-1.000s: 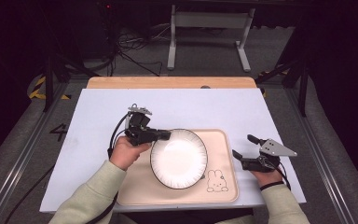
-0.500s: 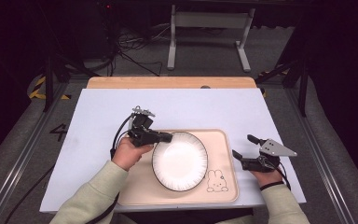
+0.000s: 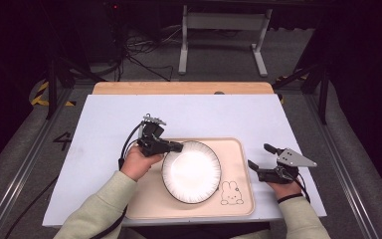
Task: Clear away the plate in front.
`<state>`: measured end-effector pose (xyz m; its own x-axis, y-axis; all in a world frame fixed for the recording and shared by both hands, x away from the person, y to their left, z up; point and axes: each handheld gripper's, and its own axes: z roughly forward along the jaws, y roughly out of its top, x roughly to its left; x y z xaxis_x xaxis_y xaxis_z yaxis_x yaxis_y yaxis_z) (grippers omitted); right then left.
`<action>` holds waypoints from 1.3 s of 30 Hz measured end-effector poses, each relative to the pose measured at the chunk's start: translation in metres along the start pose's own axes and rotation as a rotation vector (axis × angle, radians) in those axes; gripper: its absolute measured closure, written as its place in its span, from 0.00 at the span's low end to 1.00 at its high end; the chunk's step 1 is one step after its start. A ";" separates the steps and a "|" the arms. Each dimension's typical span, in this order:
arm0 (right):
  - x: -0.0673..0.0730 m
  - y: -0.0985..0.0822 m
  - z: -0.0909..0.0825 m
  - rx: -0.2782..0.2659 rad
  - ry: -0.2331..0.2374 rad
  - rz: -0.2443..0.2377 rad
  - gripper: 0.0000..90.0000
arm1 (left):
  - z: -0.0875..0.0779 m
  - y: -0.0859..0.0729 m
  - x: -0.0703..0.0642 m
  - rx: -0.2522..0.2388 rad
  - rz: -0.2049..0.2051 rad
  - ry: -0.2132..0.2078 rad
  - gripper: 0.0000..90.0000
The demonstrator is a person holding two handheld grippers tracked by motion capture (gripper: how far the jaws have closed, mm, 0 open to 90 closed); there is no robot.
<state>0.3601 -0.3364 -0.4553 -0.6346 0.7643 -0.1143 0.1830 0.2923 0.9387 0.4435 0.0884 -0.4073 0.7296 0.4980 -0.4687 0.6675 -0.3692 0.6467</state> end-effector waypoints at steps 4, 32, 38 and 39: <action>0.000 0.000 0.000 0.000 0.000 0.000 0.14 | 0.002 -0.001 0.004 0.008 0.006 0.008 0.91; 0.000 0.000 0.000 0.000 -0.002 0.001 0.14 | 0.020 -0.008 0.029 0.052 -0.026 0.039 0.91; 0.000 0.000 0.000 0.000 -0.002 0.001 0.14 | 0.025 -0.009 0.031 0.067 -0.030 0.060 0.88; 0.000 0.000 0.000 -0.001 -0.001 0.002 0.14 | 0.026 -0.010 0.032 0.065 -0.030 0.057 0.87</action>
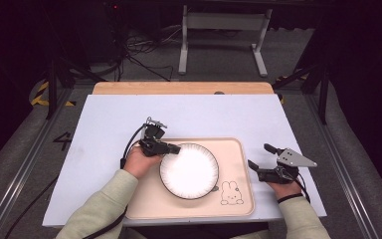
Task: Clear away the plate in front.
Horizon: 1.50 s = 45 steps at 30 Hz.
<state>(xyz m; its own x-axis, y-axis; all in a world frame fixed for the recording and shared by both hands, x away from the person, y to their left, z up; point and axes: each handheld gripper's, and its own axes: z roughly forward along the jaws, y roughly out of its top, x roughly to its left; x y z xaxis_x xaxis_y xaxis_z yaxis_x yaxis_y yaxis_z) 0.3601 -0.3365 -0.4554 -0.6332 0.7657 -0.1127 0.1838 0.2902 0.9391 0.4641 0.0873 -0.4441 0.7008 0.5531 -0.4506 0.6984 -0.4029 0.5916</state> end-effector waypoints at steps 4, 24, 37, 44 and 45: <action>0.000 0.000 0.000 0.002 0.001 0.000 0.14 | 0.003 -0.001 0.000 0.016 0.006 0.013 0.83; -0.002 0.001 0.001 0.014 0.024 0.007 0.13 | -0.020 -0.006 -0.006 -0.116 0.117 0.011 0.61; -0.010 0.026 -0.002 0.008 0.084 0.045 0.09 | -0.061 -0.028 -0.018 -0.256 0.180 0.037 0.44; -0.018 0.028 -0.005 0.017 0.085 0.083 0.08 | -0.079 -0.040 -0.021 -0.300 0.208 0.072 0.39; -0.018 0.028 -0.005 0.019 0.081 0.083 0.08 | -0.080 -0.042 -0.021 -0.307 0.215 0.077 0.38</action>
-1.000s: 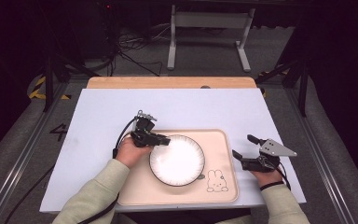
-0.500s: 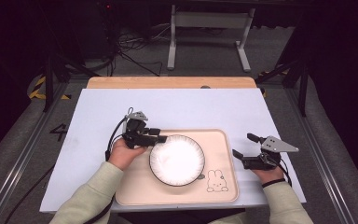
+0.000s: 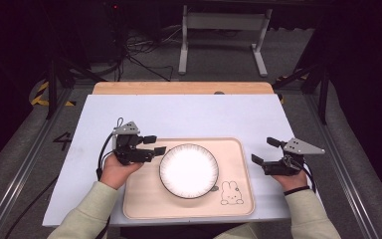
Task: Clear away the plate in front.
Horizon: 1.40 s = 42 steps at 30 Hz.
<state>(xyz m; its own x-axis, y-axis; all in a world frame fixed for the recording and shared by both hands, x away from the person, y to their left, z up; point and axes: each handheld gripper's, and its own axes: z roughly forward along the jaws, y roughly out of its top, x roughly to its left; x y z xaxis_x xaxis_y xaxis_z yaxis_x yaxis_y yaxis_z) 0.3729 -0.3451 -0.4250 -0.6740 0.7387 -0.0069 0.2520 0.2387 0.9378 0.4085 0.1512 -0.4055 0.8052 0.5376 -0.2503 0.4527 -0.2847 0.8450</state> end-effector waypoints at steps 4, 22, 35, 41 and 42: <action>-0.001 0.002 0.001 -0.001 0.017 -0.002 0.08 | -0.012 -0.007 0.000 -0.018 0.007 0.037 0.36; -0.003 0.012 0.009 -0.022 0.054 -0.012 0.05 | -0.052 -0.044 0.010 -0.108 -0.022 0.103 0.11; -0.006 0.006 0.008 -0.036 0.056 0.008 0.02 | -0.063 -0.067 0.018 -0.144 0.002 0.136 0.01; -0.004 0.002 0.009 -0.041 0.050 0.012 0.01 | -0.067 -0.084 0.027 -0.220 0.014 0.147 0.00; -0.004 0.002 0.009 -0.041 0.050 0.013 0.01 | -0.068 -0.086 0.028 -0.220 0.007 0.151 0.00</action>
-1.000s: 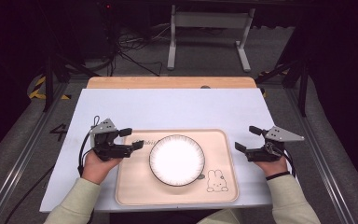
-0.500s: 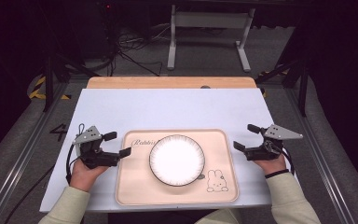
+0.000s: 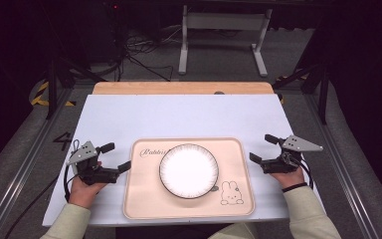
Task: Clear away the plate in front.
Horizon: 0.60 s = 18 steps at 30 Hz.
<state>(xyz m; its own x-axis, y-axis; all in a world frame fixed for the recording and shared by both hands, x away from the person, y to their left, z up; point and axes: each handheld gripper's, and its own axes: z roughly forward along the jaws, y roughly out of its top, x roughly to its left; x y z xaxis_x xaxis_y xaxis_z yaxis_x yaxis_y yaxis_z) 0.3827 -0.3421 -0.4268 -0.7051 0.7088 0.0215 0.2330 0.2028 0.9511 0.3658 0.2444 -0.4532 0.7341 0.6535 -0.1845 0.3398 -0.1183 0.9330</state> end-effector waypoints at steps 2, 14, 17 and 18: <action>0.000 -0.001 0.001 0.001 0.002 0.001 0.01 | -0.002 -0.003 0.003 0.006 -0.012 0.010 0.00; -0.006 -0.017 0.007 -0.034 0.000 0.034 0.01 | -0.005 -0.009 0.014 -0.026 -0.029 0.026 0.01; -0.005 -0.017 0.007 -0.038 0.000 0.017 0.02 | -0.005 -0.009 0.014 -0.031 -0.029 0.032 0.01; -0.004 -0.017 0.008 -0.037 0.000 0.012 0.02 | -0.005 -0.009 0.014 -0.028 -0.028 0.030 0.01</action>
